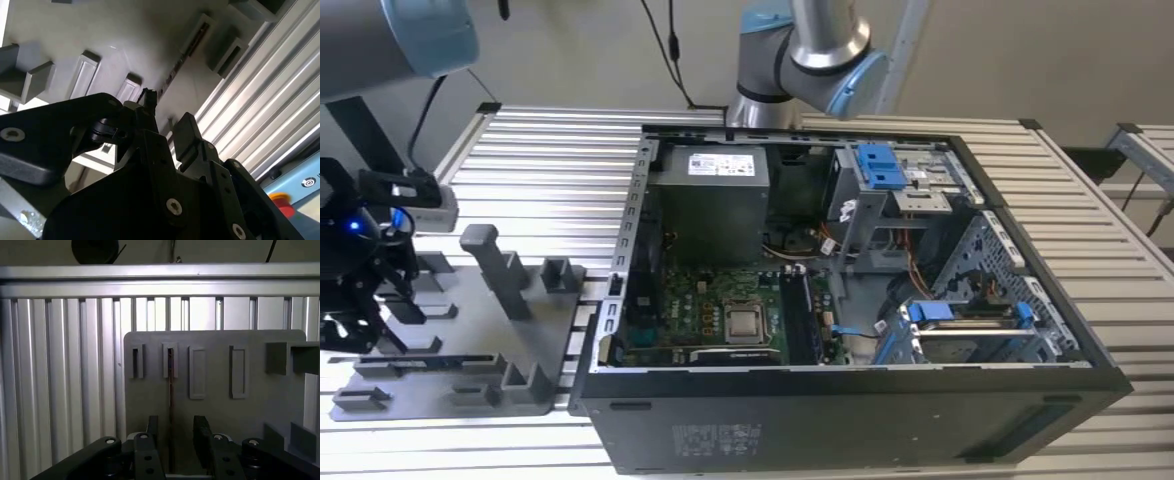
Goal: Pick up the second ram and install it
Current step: 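Pick up the second ram and move it above second insertion slot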
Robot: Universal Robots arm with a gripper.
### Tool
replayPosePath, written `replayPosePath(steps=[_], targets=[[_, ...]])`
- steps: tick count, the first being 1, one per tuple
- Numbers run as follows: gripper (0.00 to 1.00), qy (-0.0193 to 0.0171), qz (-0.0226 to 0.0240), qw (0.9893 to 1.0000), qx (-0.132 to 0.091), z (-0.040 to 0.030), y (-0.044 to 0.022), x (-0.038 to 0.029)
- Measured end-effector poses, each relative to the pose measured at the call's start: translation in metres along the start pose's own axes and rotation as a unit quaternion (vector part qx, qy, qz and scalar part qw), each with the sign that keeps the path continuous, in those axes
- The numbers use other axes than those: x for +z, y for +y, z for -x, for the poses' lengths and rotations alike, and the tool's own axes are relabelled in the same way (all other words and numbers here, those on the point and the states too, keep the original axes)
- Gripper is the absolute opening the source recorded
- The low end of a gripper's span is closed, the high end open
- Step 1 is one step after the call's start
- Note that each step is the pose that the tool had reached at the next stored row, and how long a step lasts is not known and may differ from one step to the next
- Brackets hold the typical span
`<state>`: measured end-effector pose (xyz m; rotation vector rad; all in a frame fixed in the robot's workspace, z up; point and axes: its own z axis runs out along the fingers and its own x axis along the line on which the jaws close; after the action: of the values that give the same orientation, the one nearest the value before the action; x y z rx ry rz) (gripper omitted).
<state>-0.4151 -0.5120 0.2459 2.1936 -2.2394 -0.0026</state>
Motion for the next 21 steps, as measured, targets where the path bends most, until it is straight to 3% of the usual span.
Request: replayPosePath(steps=[15, 21], targets=[[0.42, 0.0001, -0.0005, 1.0, -0.008, -0.0004, 0.0019, 0.0181], [0.42, 0.0001, -0.0008, 0.9999, -0.01, -0.0004, 0.0021, 0.0217]])
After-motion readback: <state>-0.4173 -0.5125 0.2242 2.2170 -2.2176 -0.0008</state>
